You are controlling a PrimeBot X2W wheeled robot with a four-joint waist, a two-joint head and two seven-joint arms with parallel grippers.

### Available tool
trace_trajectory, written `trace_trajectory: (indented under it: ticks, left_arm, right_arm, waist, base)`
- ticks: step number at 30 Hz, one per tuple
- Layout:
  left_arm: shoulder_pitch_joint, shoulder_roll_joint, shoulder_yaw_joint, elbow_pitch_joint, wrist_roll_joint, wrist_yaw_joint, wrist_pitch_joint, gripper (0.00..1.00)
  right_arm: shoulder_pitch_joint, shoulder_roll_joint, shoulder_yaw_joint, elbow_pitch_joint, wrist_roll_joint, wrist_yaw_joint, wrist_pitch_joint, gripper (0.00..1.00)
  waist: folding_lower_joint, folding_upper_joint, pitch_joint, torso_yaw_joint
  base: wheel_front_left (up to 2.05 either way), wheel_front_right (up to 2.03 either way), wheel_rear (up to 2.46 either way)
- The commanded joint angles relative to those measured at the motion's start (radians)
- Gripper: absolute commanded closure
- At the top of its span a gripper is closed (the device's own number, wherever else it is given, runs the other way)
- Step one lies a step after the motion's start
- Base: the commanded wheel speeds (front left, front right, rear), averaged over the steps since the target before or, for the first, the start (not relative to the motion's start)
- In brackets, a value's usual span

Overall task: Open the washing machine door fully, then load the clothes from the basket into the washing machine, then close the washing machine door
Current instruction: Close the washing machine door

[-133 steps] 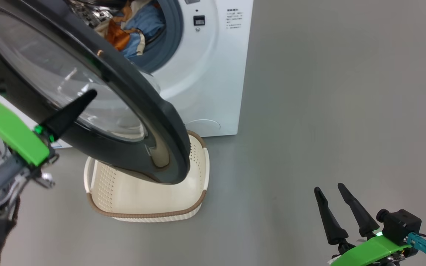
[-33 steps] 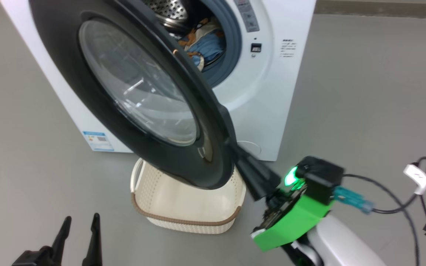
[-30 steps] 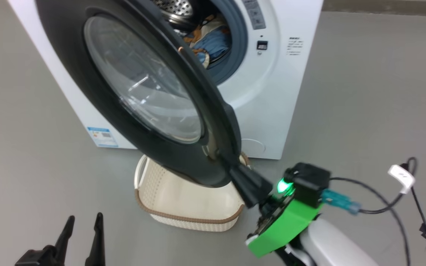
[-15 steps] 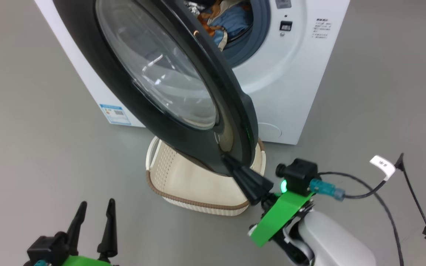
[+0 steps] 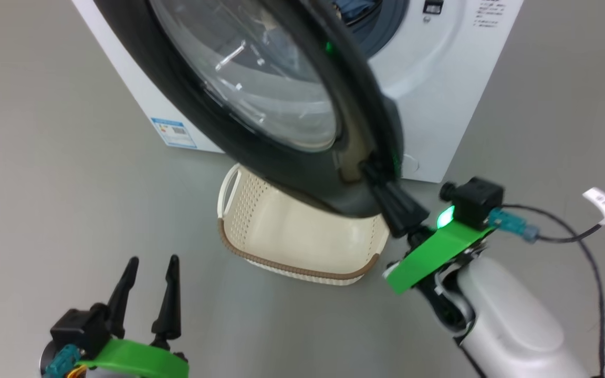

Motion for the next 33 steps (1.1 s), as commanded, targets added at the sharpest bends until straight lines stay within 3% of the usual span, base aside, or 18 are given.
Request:
trace_trajectory:
  ticks: [1,19,33]
  left_arm:
    - [-0.038,0.009,0.027,-0.033,-0.010,-0.002,-0.014,0.00]
    - [-0.161,-0.014,-0.090,-0.092,-0.035,-0.002,-0.014,0.00]
    - [-0.219,-0.017,-0.129,-0.113,-0.063,-0.002,-0.014,0.00]
  right_arm:
    - [-0.033,0.003,-0.008,-0.023,-0.003,0.001,-0.005,1.00]
    - [-0.314,-0.087,-0.276,0.084,-0.040,0.001,-0.005,1.00]
    - [-0.505,-0.082,-0.439,0.175,-0.097,0.001,-0.005,1.00]
  waist:
    - [0.0000,-0.0001,0.020,0.014]
    - [0.0000,-0.0001,0.184,0.119]
    - [0.0000,-0.0001,0.257,0.161]
  base:
    - [0.00,0.00,0.00]
    - [0.00,0.00,0.00]
    - [0.00,0.00,0.00]
